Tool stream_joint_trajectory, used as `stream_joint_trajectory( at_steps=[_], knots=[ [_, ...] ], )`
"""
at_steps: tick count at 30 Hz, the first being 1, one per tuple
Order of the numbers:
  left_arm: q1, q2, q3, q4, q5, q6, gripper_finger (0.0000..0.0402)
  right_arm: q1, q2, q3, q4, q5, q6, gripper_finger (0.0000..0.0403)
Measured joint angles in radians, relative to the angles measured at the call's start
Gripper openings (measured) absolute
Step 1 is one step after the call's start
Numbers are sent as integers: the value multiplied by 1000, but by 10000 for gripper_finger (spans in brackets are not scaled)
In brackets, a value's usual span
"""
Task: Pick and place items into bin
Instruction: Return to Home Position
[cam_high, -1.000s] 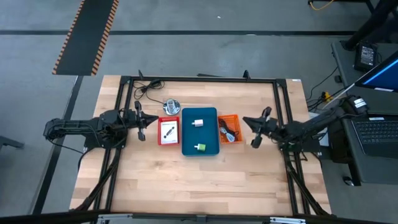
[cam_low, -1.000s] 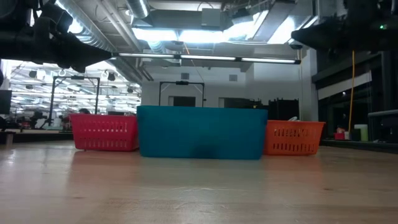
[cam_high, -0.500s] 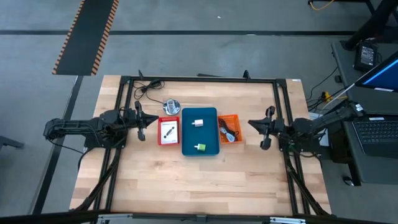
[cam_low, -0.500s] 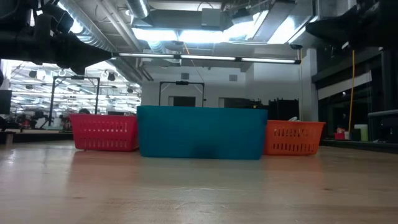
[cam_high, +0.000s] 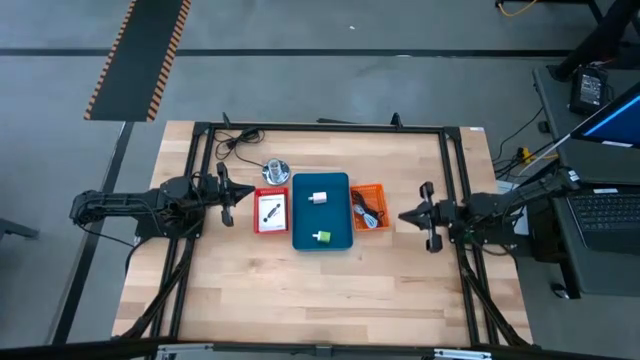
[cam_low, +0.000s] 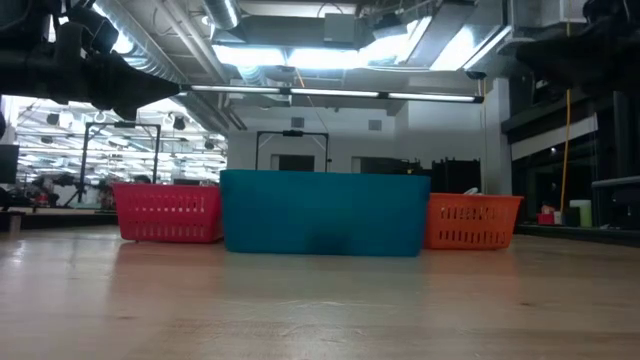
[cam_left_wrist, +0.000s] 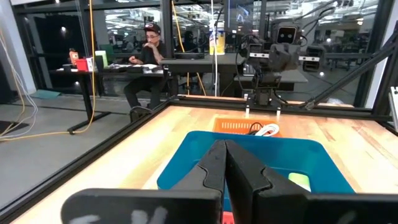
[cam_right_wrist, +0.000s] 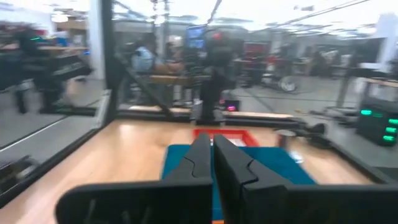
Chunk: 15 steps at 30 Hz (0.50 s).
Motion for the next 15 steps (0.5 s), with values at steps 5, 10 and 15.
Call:
stream_joint_trajectory(
  at_steps=[5,10,15],
  knots=[
    [0,0,0,0,0,0,4,0,0,0,-12,-32,40,0],
    [0,0,0,0,0,0,6,0,0,0,-20,-31,83,0],
    [0,0,0,0,0,0,4,0,0,0,-26,-31,85,0]
  ],
)
